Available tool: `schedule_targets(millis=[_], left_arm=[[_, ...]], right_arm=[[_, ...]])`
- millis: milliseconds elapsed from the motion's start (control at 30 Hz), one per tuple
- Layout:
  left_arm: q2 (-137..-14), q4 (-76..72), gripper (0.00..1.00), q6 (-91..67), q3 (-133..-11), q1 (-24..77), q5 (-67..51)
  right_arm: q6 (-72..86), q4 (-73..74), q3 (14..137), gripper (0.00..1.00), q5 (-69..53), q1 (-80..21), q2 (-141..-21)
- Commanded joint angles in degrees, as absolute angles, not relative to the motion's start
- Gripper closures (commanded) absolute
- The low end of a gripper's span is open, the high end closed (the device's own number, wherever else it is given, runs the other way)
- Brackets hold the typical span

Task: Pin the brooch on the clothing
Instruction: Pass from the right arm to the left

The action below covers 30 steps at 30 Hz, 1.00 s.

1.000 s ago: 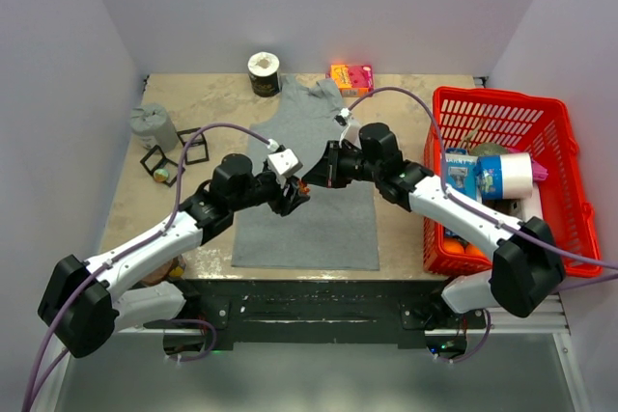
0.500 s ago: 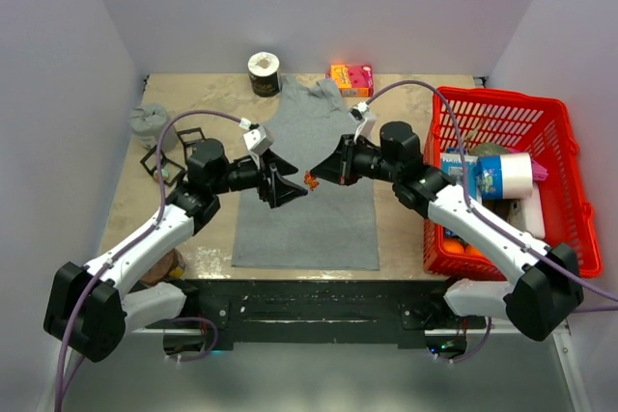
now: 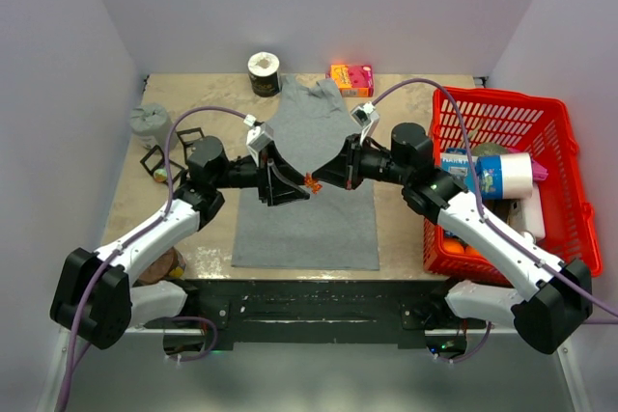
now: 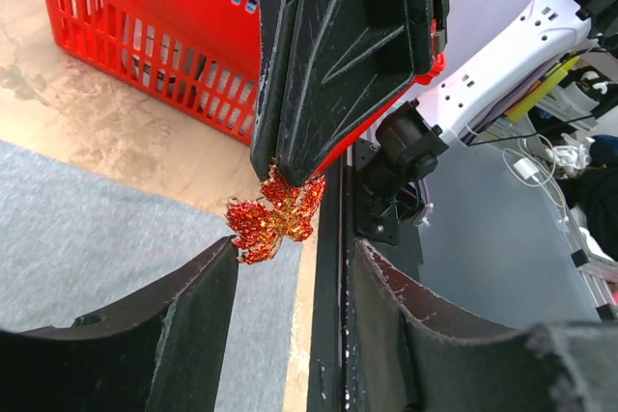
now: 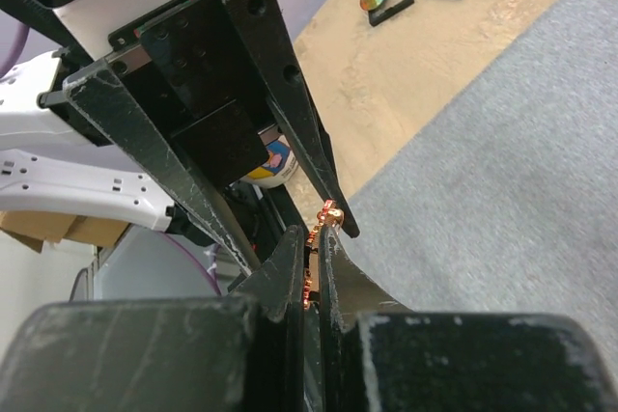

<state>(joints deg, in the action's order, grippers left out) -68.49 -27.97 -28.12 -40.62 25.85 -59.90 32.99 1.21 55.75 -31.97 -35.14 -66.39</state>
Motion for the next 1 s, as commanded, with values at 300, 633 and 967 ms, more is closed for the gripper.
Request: schedule_targets(millis=[300, 633, 967], left_arm=[[-69.96, -34.89, 0.59, -32.61, -40.08, 25.75, -62.49], [-70.49, -36.21, 0.79, -33.57, -39.64, 25.75, -63.02], [-70.4, -36.3, 1.0, -33.22, -39.64, 25.75, -63.02]], right_arm=[[31.46, -2.9, 54.84, 1.0, -36.21, -34.98, -65.57], [31.2, -2.81, 54.67, 1.0, -34.37, -35.07, -65.13], [30.24, -1.06, 54.58, 1.0, -30.07, -34.98, -65.74]])
